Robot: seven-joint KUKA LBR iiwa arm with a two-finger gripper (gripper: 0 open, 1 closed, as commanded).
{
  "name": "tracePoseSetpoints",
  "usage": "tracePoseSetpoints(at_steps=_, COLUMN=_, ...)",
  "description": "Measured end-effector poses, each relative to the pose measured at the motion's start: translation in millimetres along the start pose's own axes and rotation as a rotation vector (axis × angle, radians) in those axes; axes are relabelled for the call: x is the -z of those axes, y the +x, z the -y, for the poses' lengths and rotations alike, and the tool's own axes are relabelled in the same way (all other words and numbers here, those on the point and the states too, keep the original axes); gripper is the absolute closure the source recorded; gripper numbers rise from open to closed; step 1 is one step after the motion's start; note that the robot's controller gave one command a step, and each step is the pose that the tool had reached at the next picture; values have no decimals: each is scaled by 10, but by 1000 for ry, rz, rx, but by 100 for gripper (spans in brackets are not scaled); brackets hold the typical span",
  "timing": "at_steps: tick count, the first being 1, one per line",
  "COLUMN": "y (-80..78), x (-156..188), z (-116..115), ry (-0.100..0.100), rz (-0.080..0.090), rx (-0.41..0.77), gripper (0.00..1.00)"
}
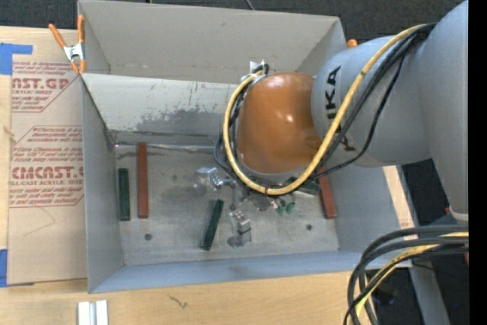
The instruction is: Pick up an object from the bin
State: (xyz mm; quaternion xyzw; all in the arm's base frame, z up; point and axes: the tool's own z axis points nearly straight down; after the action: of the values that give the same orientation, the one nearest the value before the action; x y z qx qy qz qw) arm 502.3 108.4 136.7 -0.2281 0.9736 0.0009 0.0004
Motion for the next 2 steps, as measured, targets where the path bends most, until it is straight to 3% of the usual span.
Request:
tracePoseSetpoints(at_steps=1, y=-12, x=-76, z=24, ry=1, rz=0, rx=248, gripper=0)
tracePoseSetpoints(at_steps=2, y=-35, x=-511, z=11, ry=0, rz=1, rx=356, gripper=0)
